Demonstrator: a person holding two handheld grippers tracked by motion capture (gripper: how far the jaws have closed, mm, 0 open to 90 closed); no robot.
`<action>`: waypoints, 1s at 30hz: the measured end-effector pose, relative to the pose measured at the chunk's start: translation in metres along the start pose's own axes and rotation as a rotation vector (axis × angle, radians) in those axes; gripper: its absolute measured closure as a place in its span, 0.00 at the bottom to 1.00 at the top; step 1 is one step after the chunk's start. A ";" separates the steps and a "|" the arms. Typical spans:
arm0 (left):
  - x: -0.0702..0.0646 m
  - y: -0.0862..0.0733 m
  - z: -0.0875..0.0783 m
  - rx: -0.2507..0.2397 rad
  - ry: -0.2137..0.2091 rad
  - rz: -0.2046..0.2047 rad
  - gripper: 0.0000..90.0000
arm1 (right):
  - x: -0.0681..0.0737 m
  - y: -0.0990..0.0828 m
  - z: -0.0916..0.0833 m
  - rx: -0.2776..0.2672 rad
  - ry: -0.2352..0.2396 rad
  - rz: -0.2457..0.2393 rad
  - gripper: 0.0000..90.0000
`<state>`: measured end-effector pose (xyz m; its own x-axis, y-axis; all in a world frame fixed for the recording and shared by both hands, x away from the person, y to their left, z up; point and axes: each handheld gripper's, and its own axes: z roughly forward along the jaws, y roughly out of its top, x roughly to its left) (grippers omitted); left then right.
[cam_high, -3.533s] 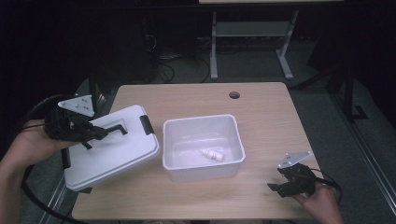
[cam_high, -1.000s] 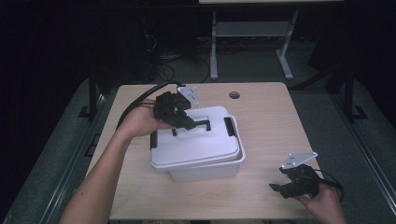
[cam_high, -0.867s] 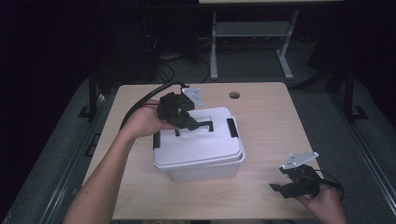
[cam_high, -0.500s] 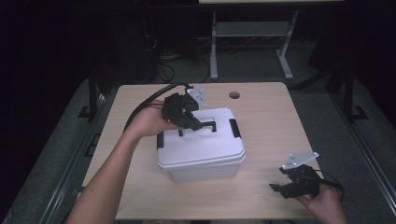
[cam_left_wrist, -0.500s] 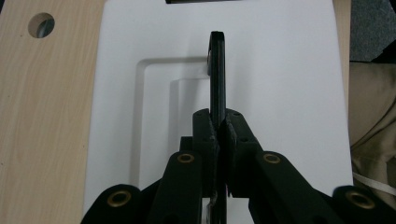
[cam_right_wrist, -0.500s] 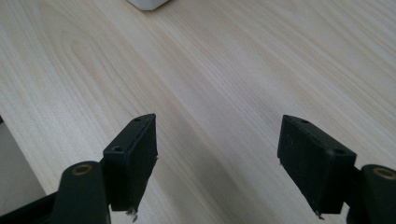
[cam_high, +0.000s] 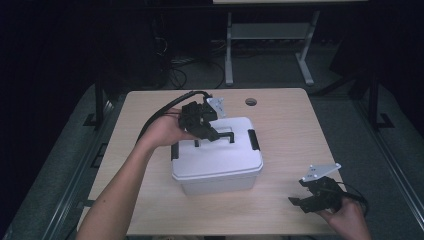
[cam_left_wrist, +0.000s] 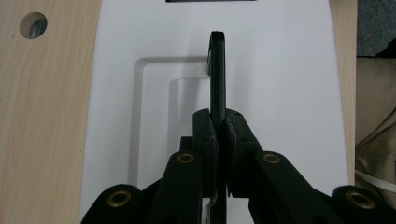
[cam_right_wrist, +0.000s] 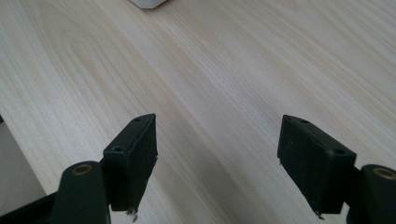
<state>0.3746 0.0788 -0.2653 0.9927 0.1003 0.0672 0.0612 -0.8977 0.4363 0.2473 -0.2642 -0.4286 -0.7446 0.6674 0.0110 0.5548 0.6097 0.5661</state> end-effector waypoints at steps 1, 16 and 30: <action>0.001 0.001 0.001 0.001 0.001 0.000 0.94 | 0.000 0.000 0.000 0.000 0.000 -0.001 0.31; 0.002 -0.001 0.001 -0.005 -0.009 -0.005 0.94 | -0.001 -0.001 0.000 -0.001 0.003 -0.002 0.31; 0.001 0.001 0.007 -0.001 -0.010 -0.004 0.93 | 0.000 0.000 0.002 0.005 0.008 -0.002 0.31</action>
<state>0.3767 0.0748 -0.2706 0.9934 0.0998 0.0567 0.0652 -0.8971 0.4370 0.2480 -0.2634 -0.4307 -0.7489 0.6625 0.0164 0.5550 0.6135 0.5618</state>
